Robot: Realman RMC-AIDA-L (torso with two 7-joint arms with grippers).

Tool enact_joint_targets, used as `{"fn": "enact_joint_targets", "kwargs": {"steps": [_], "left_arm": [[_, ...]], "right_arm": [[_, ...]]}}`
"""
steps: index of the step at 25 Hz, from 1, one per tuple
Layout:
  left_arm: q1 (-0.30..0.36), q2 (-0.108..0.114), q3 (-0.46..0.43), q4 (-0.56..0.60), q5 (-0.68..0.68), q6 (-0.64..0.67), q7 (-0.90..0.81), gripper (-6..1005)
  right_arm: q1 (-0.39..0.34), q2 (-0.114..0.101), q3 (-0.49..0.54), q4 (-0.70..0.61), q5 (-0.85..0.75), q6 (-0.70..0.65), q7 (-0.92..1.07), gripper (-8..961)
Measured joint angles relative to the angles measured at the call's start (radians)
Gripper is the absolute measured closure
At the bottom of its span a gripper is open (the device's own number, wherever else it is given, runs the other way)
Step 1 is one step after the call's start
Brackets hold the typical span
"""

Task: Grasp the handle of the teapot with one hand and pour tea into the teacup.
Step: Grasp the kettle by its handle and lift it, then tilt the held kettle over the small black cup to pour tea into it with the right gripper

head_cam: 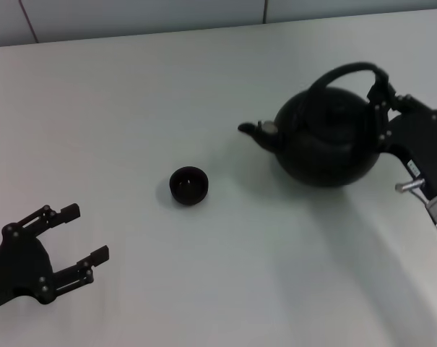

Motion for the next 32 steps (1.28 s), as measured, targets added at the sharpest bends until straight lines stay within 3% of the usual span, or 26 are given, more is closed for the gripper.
{"fn": "enact_joint_targets", "kwargs": {"steps": [6, 14, 26, 32], "left_arm": [[-0.002, -0.006, 0.000, 0.000, 0.000, 0.001, 0.000, 198], [-0.001, -0.007, 0.000, 0.000, 0.000, 0.002, 0.000, 198], [0.000, -0.013, 0.000, 0.000, 0.000, 0.003, 0.000, 198], [0.002, -0.014, -0.012, -0.001, 0.000, 0.003, 0.004, 198]], "right_arm": [[0.078, -0.002, -0.007, -0.110, -0.006, 0.048, 0.135, 869], [0.112, -0.004, -0.016, -0.124, -0.018, 0.086, 0.154, 866], [0.255, -0.008, -0.020, -0.335, -0.322, 0.140, 0.461, 861], [0.292, -0.009, -0.069, -0.359, -0.352, 0.170, 0.476, 858]]}}
